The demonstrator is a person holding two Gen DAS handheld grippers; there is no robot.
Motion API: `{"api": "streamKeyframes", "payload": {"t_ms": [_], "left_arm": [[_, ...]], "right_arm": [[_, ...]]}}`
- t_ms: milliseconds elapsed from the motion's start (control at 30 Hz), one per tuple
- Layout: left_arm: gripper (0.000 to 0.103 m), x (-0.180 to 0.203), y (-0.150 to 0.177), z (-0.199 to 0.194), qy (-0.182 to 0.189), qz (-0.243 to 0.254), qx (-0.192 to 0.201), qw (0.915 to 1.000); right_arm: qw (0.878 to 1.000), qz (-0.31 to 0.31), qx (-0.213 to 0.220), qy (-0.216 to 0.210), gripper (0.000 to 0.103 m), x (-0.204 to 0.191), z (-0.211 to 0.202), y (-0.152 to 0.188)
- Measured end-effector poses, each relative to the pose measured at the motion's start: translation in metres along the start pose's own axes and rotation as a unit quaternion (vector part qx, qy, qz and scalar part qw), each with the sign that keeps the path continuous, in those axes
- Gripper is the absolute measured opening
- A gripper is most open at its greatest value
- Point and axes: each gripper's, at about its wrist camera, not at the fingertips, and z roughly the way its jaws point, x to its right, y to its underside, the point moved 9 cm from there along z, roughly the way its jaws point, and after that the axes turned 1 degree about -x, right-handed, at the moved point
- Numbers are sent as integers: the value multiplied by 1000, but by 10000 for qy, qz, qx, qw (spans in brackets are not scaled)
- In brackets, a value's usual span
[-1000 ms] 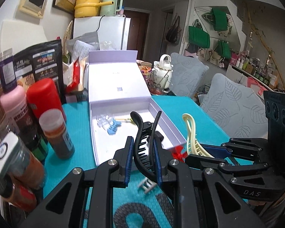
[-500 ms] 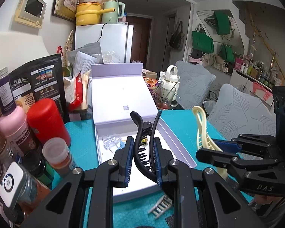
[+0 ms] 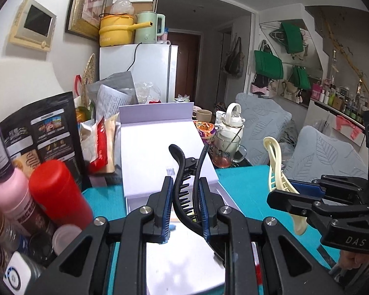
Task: Organize rigid objects
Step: 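Open both tools to drop the black clip and cream clip into the box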
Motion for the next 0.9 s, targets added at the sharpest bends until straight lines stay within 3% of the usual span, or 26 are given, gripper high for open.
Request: {"api": "streamKeyframes", "payload": {"t_ms": [367, 900], "left_arm": [[20, -13, -20, 48, -199, -66, -29, 9998], [20, -29, 18, 109, -373, -61, -874, 9955]], "right_arm": [[9999, 25, 108, -75, 24, 22, 40, -33], [9984, 257, -496, -60, 24, 51, 100, -7]]}}
